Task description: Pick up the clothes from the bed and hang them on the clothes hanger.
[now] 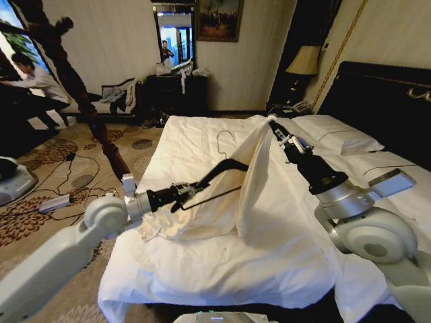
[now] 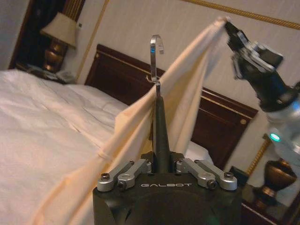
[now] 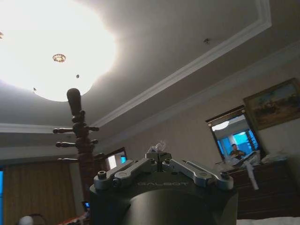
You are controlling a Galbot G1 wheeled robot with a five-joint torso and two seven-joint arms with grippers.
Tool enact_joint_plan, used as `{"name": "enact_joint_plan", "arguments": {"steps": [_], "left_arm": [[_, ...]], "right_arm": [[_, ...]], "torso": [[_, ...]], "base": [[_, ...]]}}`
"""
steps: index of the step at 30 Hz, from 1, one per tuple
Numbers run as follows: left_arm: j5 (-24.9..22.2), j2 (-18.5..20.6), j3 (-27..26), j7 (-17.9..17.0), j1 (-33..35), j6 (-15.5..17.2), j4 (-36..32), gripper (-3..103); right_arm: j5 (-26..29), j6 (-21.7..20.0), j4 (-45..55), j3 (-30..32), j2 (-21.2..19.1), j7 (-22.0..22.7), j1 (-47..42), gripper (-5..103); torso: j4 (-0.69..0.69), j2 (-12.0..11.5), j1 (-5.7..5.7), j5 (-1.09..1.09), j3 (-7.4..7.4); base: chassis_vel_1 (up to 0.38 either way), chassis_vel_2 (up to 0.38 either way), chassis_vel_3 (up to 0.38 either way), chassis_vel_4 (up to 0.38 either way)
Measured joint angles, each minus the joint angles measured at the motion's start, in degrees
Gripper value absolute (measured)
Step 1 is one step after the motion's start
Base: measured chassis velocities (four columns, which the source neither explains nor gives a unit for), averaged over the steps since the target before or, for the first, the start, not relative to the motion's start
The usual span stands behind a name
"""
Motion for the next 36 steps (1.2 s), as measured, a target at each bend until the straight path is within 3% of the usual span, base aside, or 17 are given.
{"name": "enact_joint_plan", "arguments": {"steps": [10,17,19,21,23,27,36], "left_arm": [[3.13,-1.32,-0.99,1.13,8.61,0.37,-4.56,16],[1.73,-3.24,-1.64,1.30,8.20,-0.83,-4.36,16],[1.67,-5.33,-1.79,1.31,8.01,-1.00,-3.54,16],[2.18,-10.14,-2.09,1.40,8.29,-1.12,-2.09,16],[2.51,-11.35,-2.15,1.52,8.46,-1.16,-1.73,16],[6.26,-18.26,-1.66,2.94,9.11,-1.86,1.28,16],[7.58,-17.02,1.18,3.01,4.81,-3.23,5.54,16]], "right_arm": [[-3.01,0.34,-5.82,0.33,-1.16,2.17,1.17,0],[-3.23,1.27,-7.26,0.25,-0.93,2.24,1.26,0],[-3.02,2.02,-6.72,-0.02,-0.63,1.16,0.94,0],[-2.57,3.46,-6.07,-0.32,-0.34,-1.10,0.36,0],[-2.34,3.85,-5.92,-0.38,-0.31,-1.67,0.24,0],[0.59,6.77,-4.57,-0.74,-0.17,-6.00,-0.21,0],[3.67,9.44,-2.75,-1.46,-0.20,-14.66,0.10,0]], "torso": [[0.02,0.00,0.00,0.00,0.00],[0.00,0.00,0.00,0.02,0.00],[0.00,0.00,-0.01,0.01,0.00],[0.01,0.00,0.00,0.00,0.00],[0.00,0.00,0.00,-0.01,0.00],[0.00,0.00,-0.01,-0.01,0.00],[0.01,0.00,0.00,-0.01,0.00]], "base": [[0.000,0.000,0.000,0.000],[0.000,0.000,0.000,0.000],[0.000,0.000,0.000,0.000],[0.000,0.000,0.000,0.000],[0.000,0.000,0.000,0.000],[0.000,0.000,0.000,0.000],[0.000,0.000,0.000,0.000]]}}
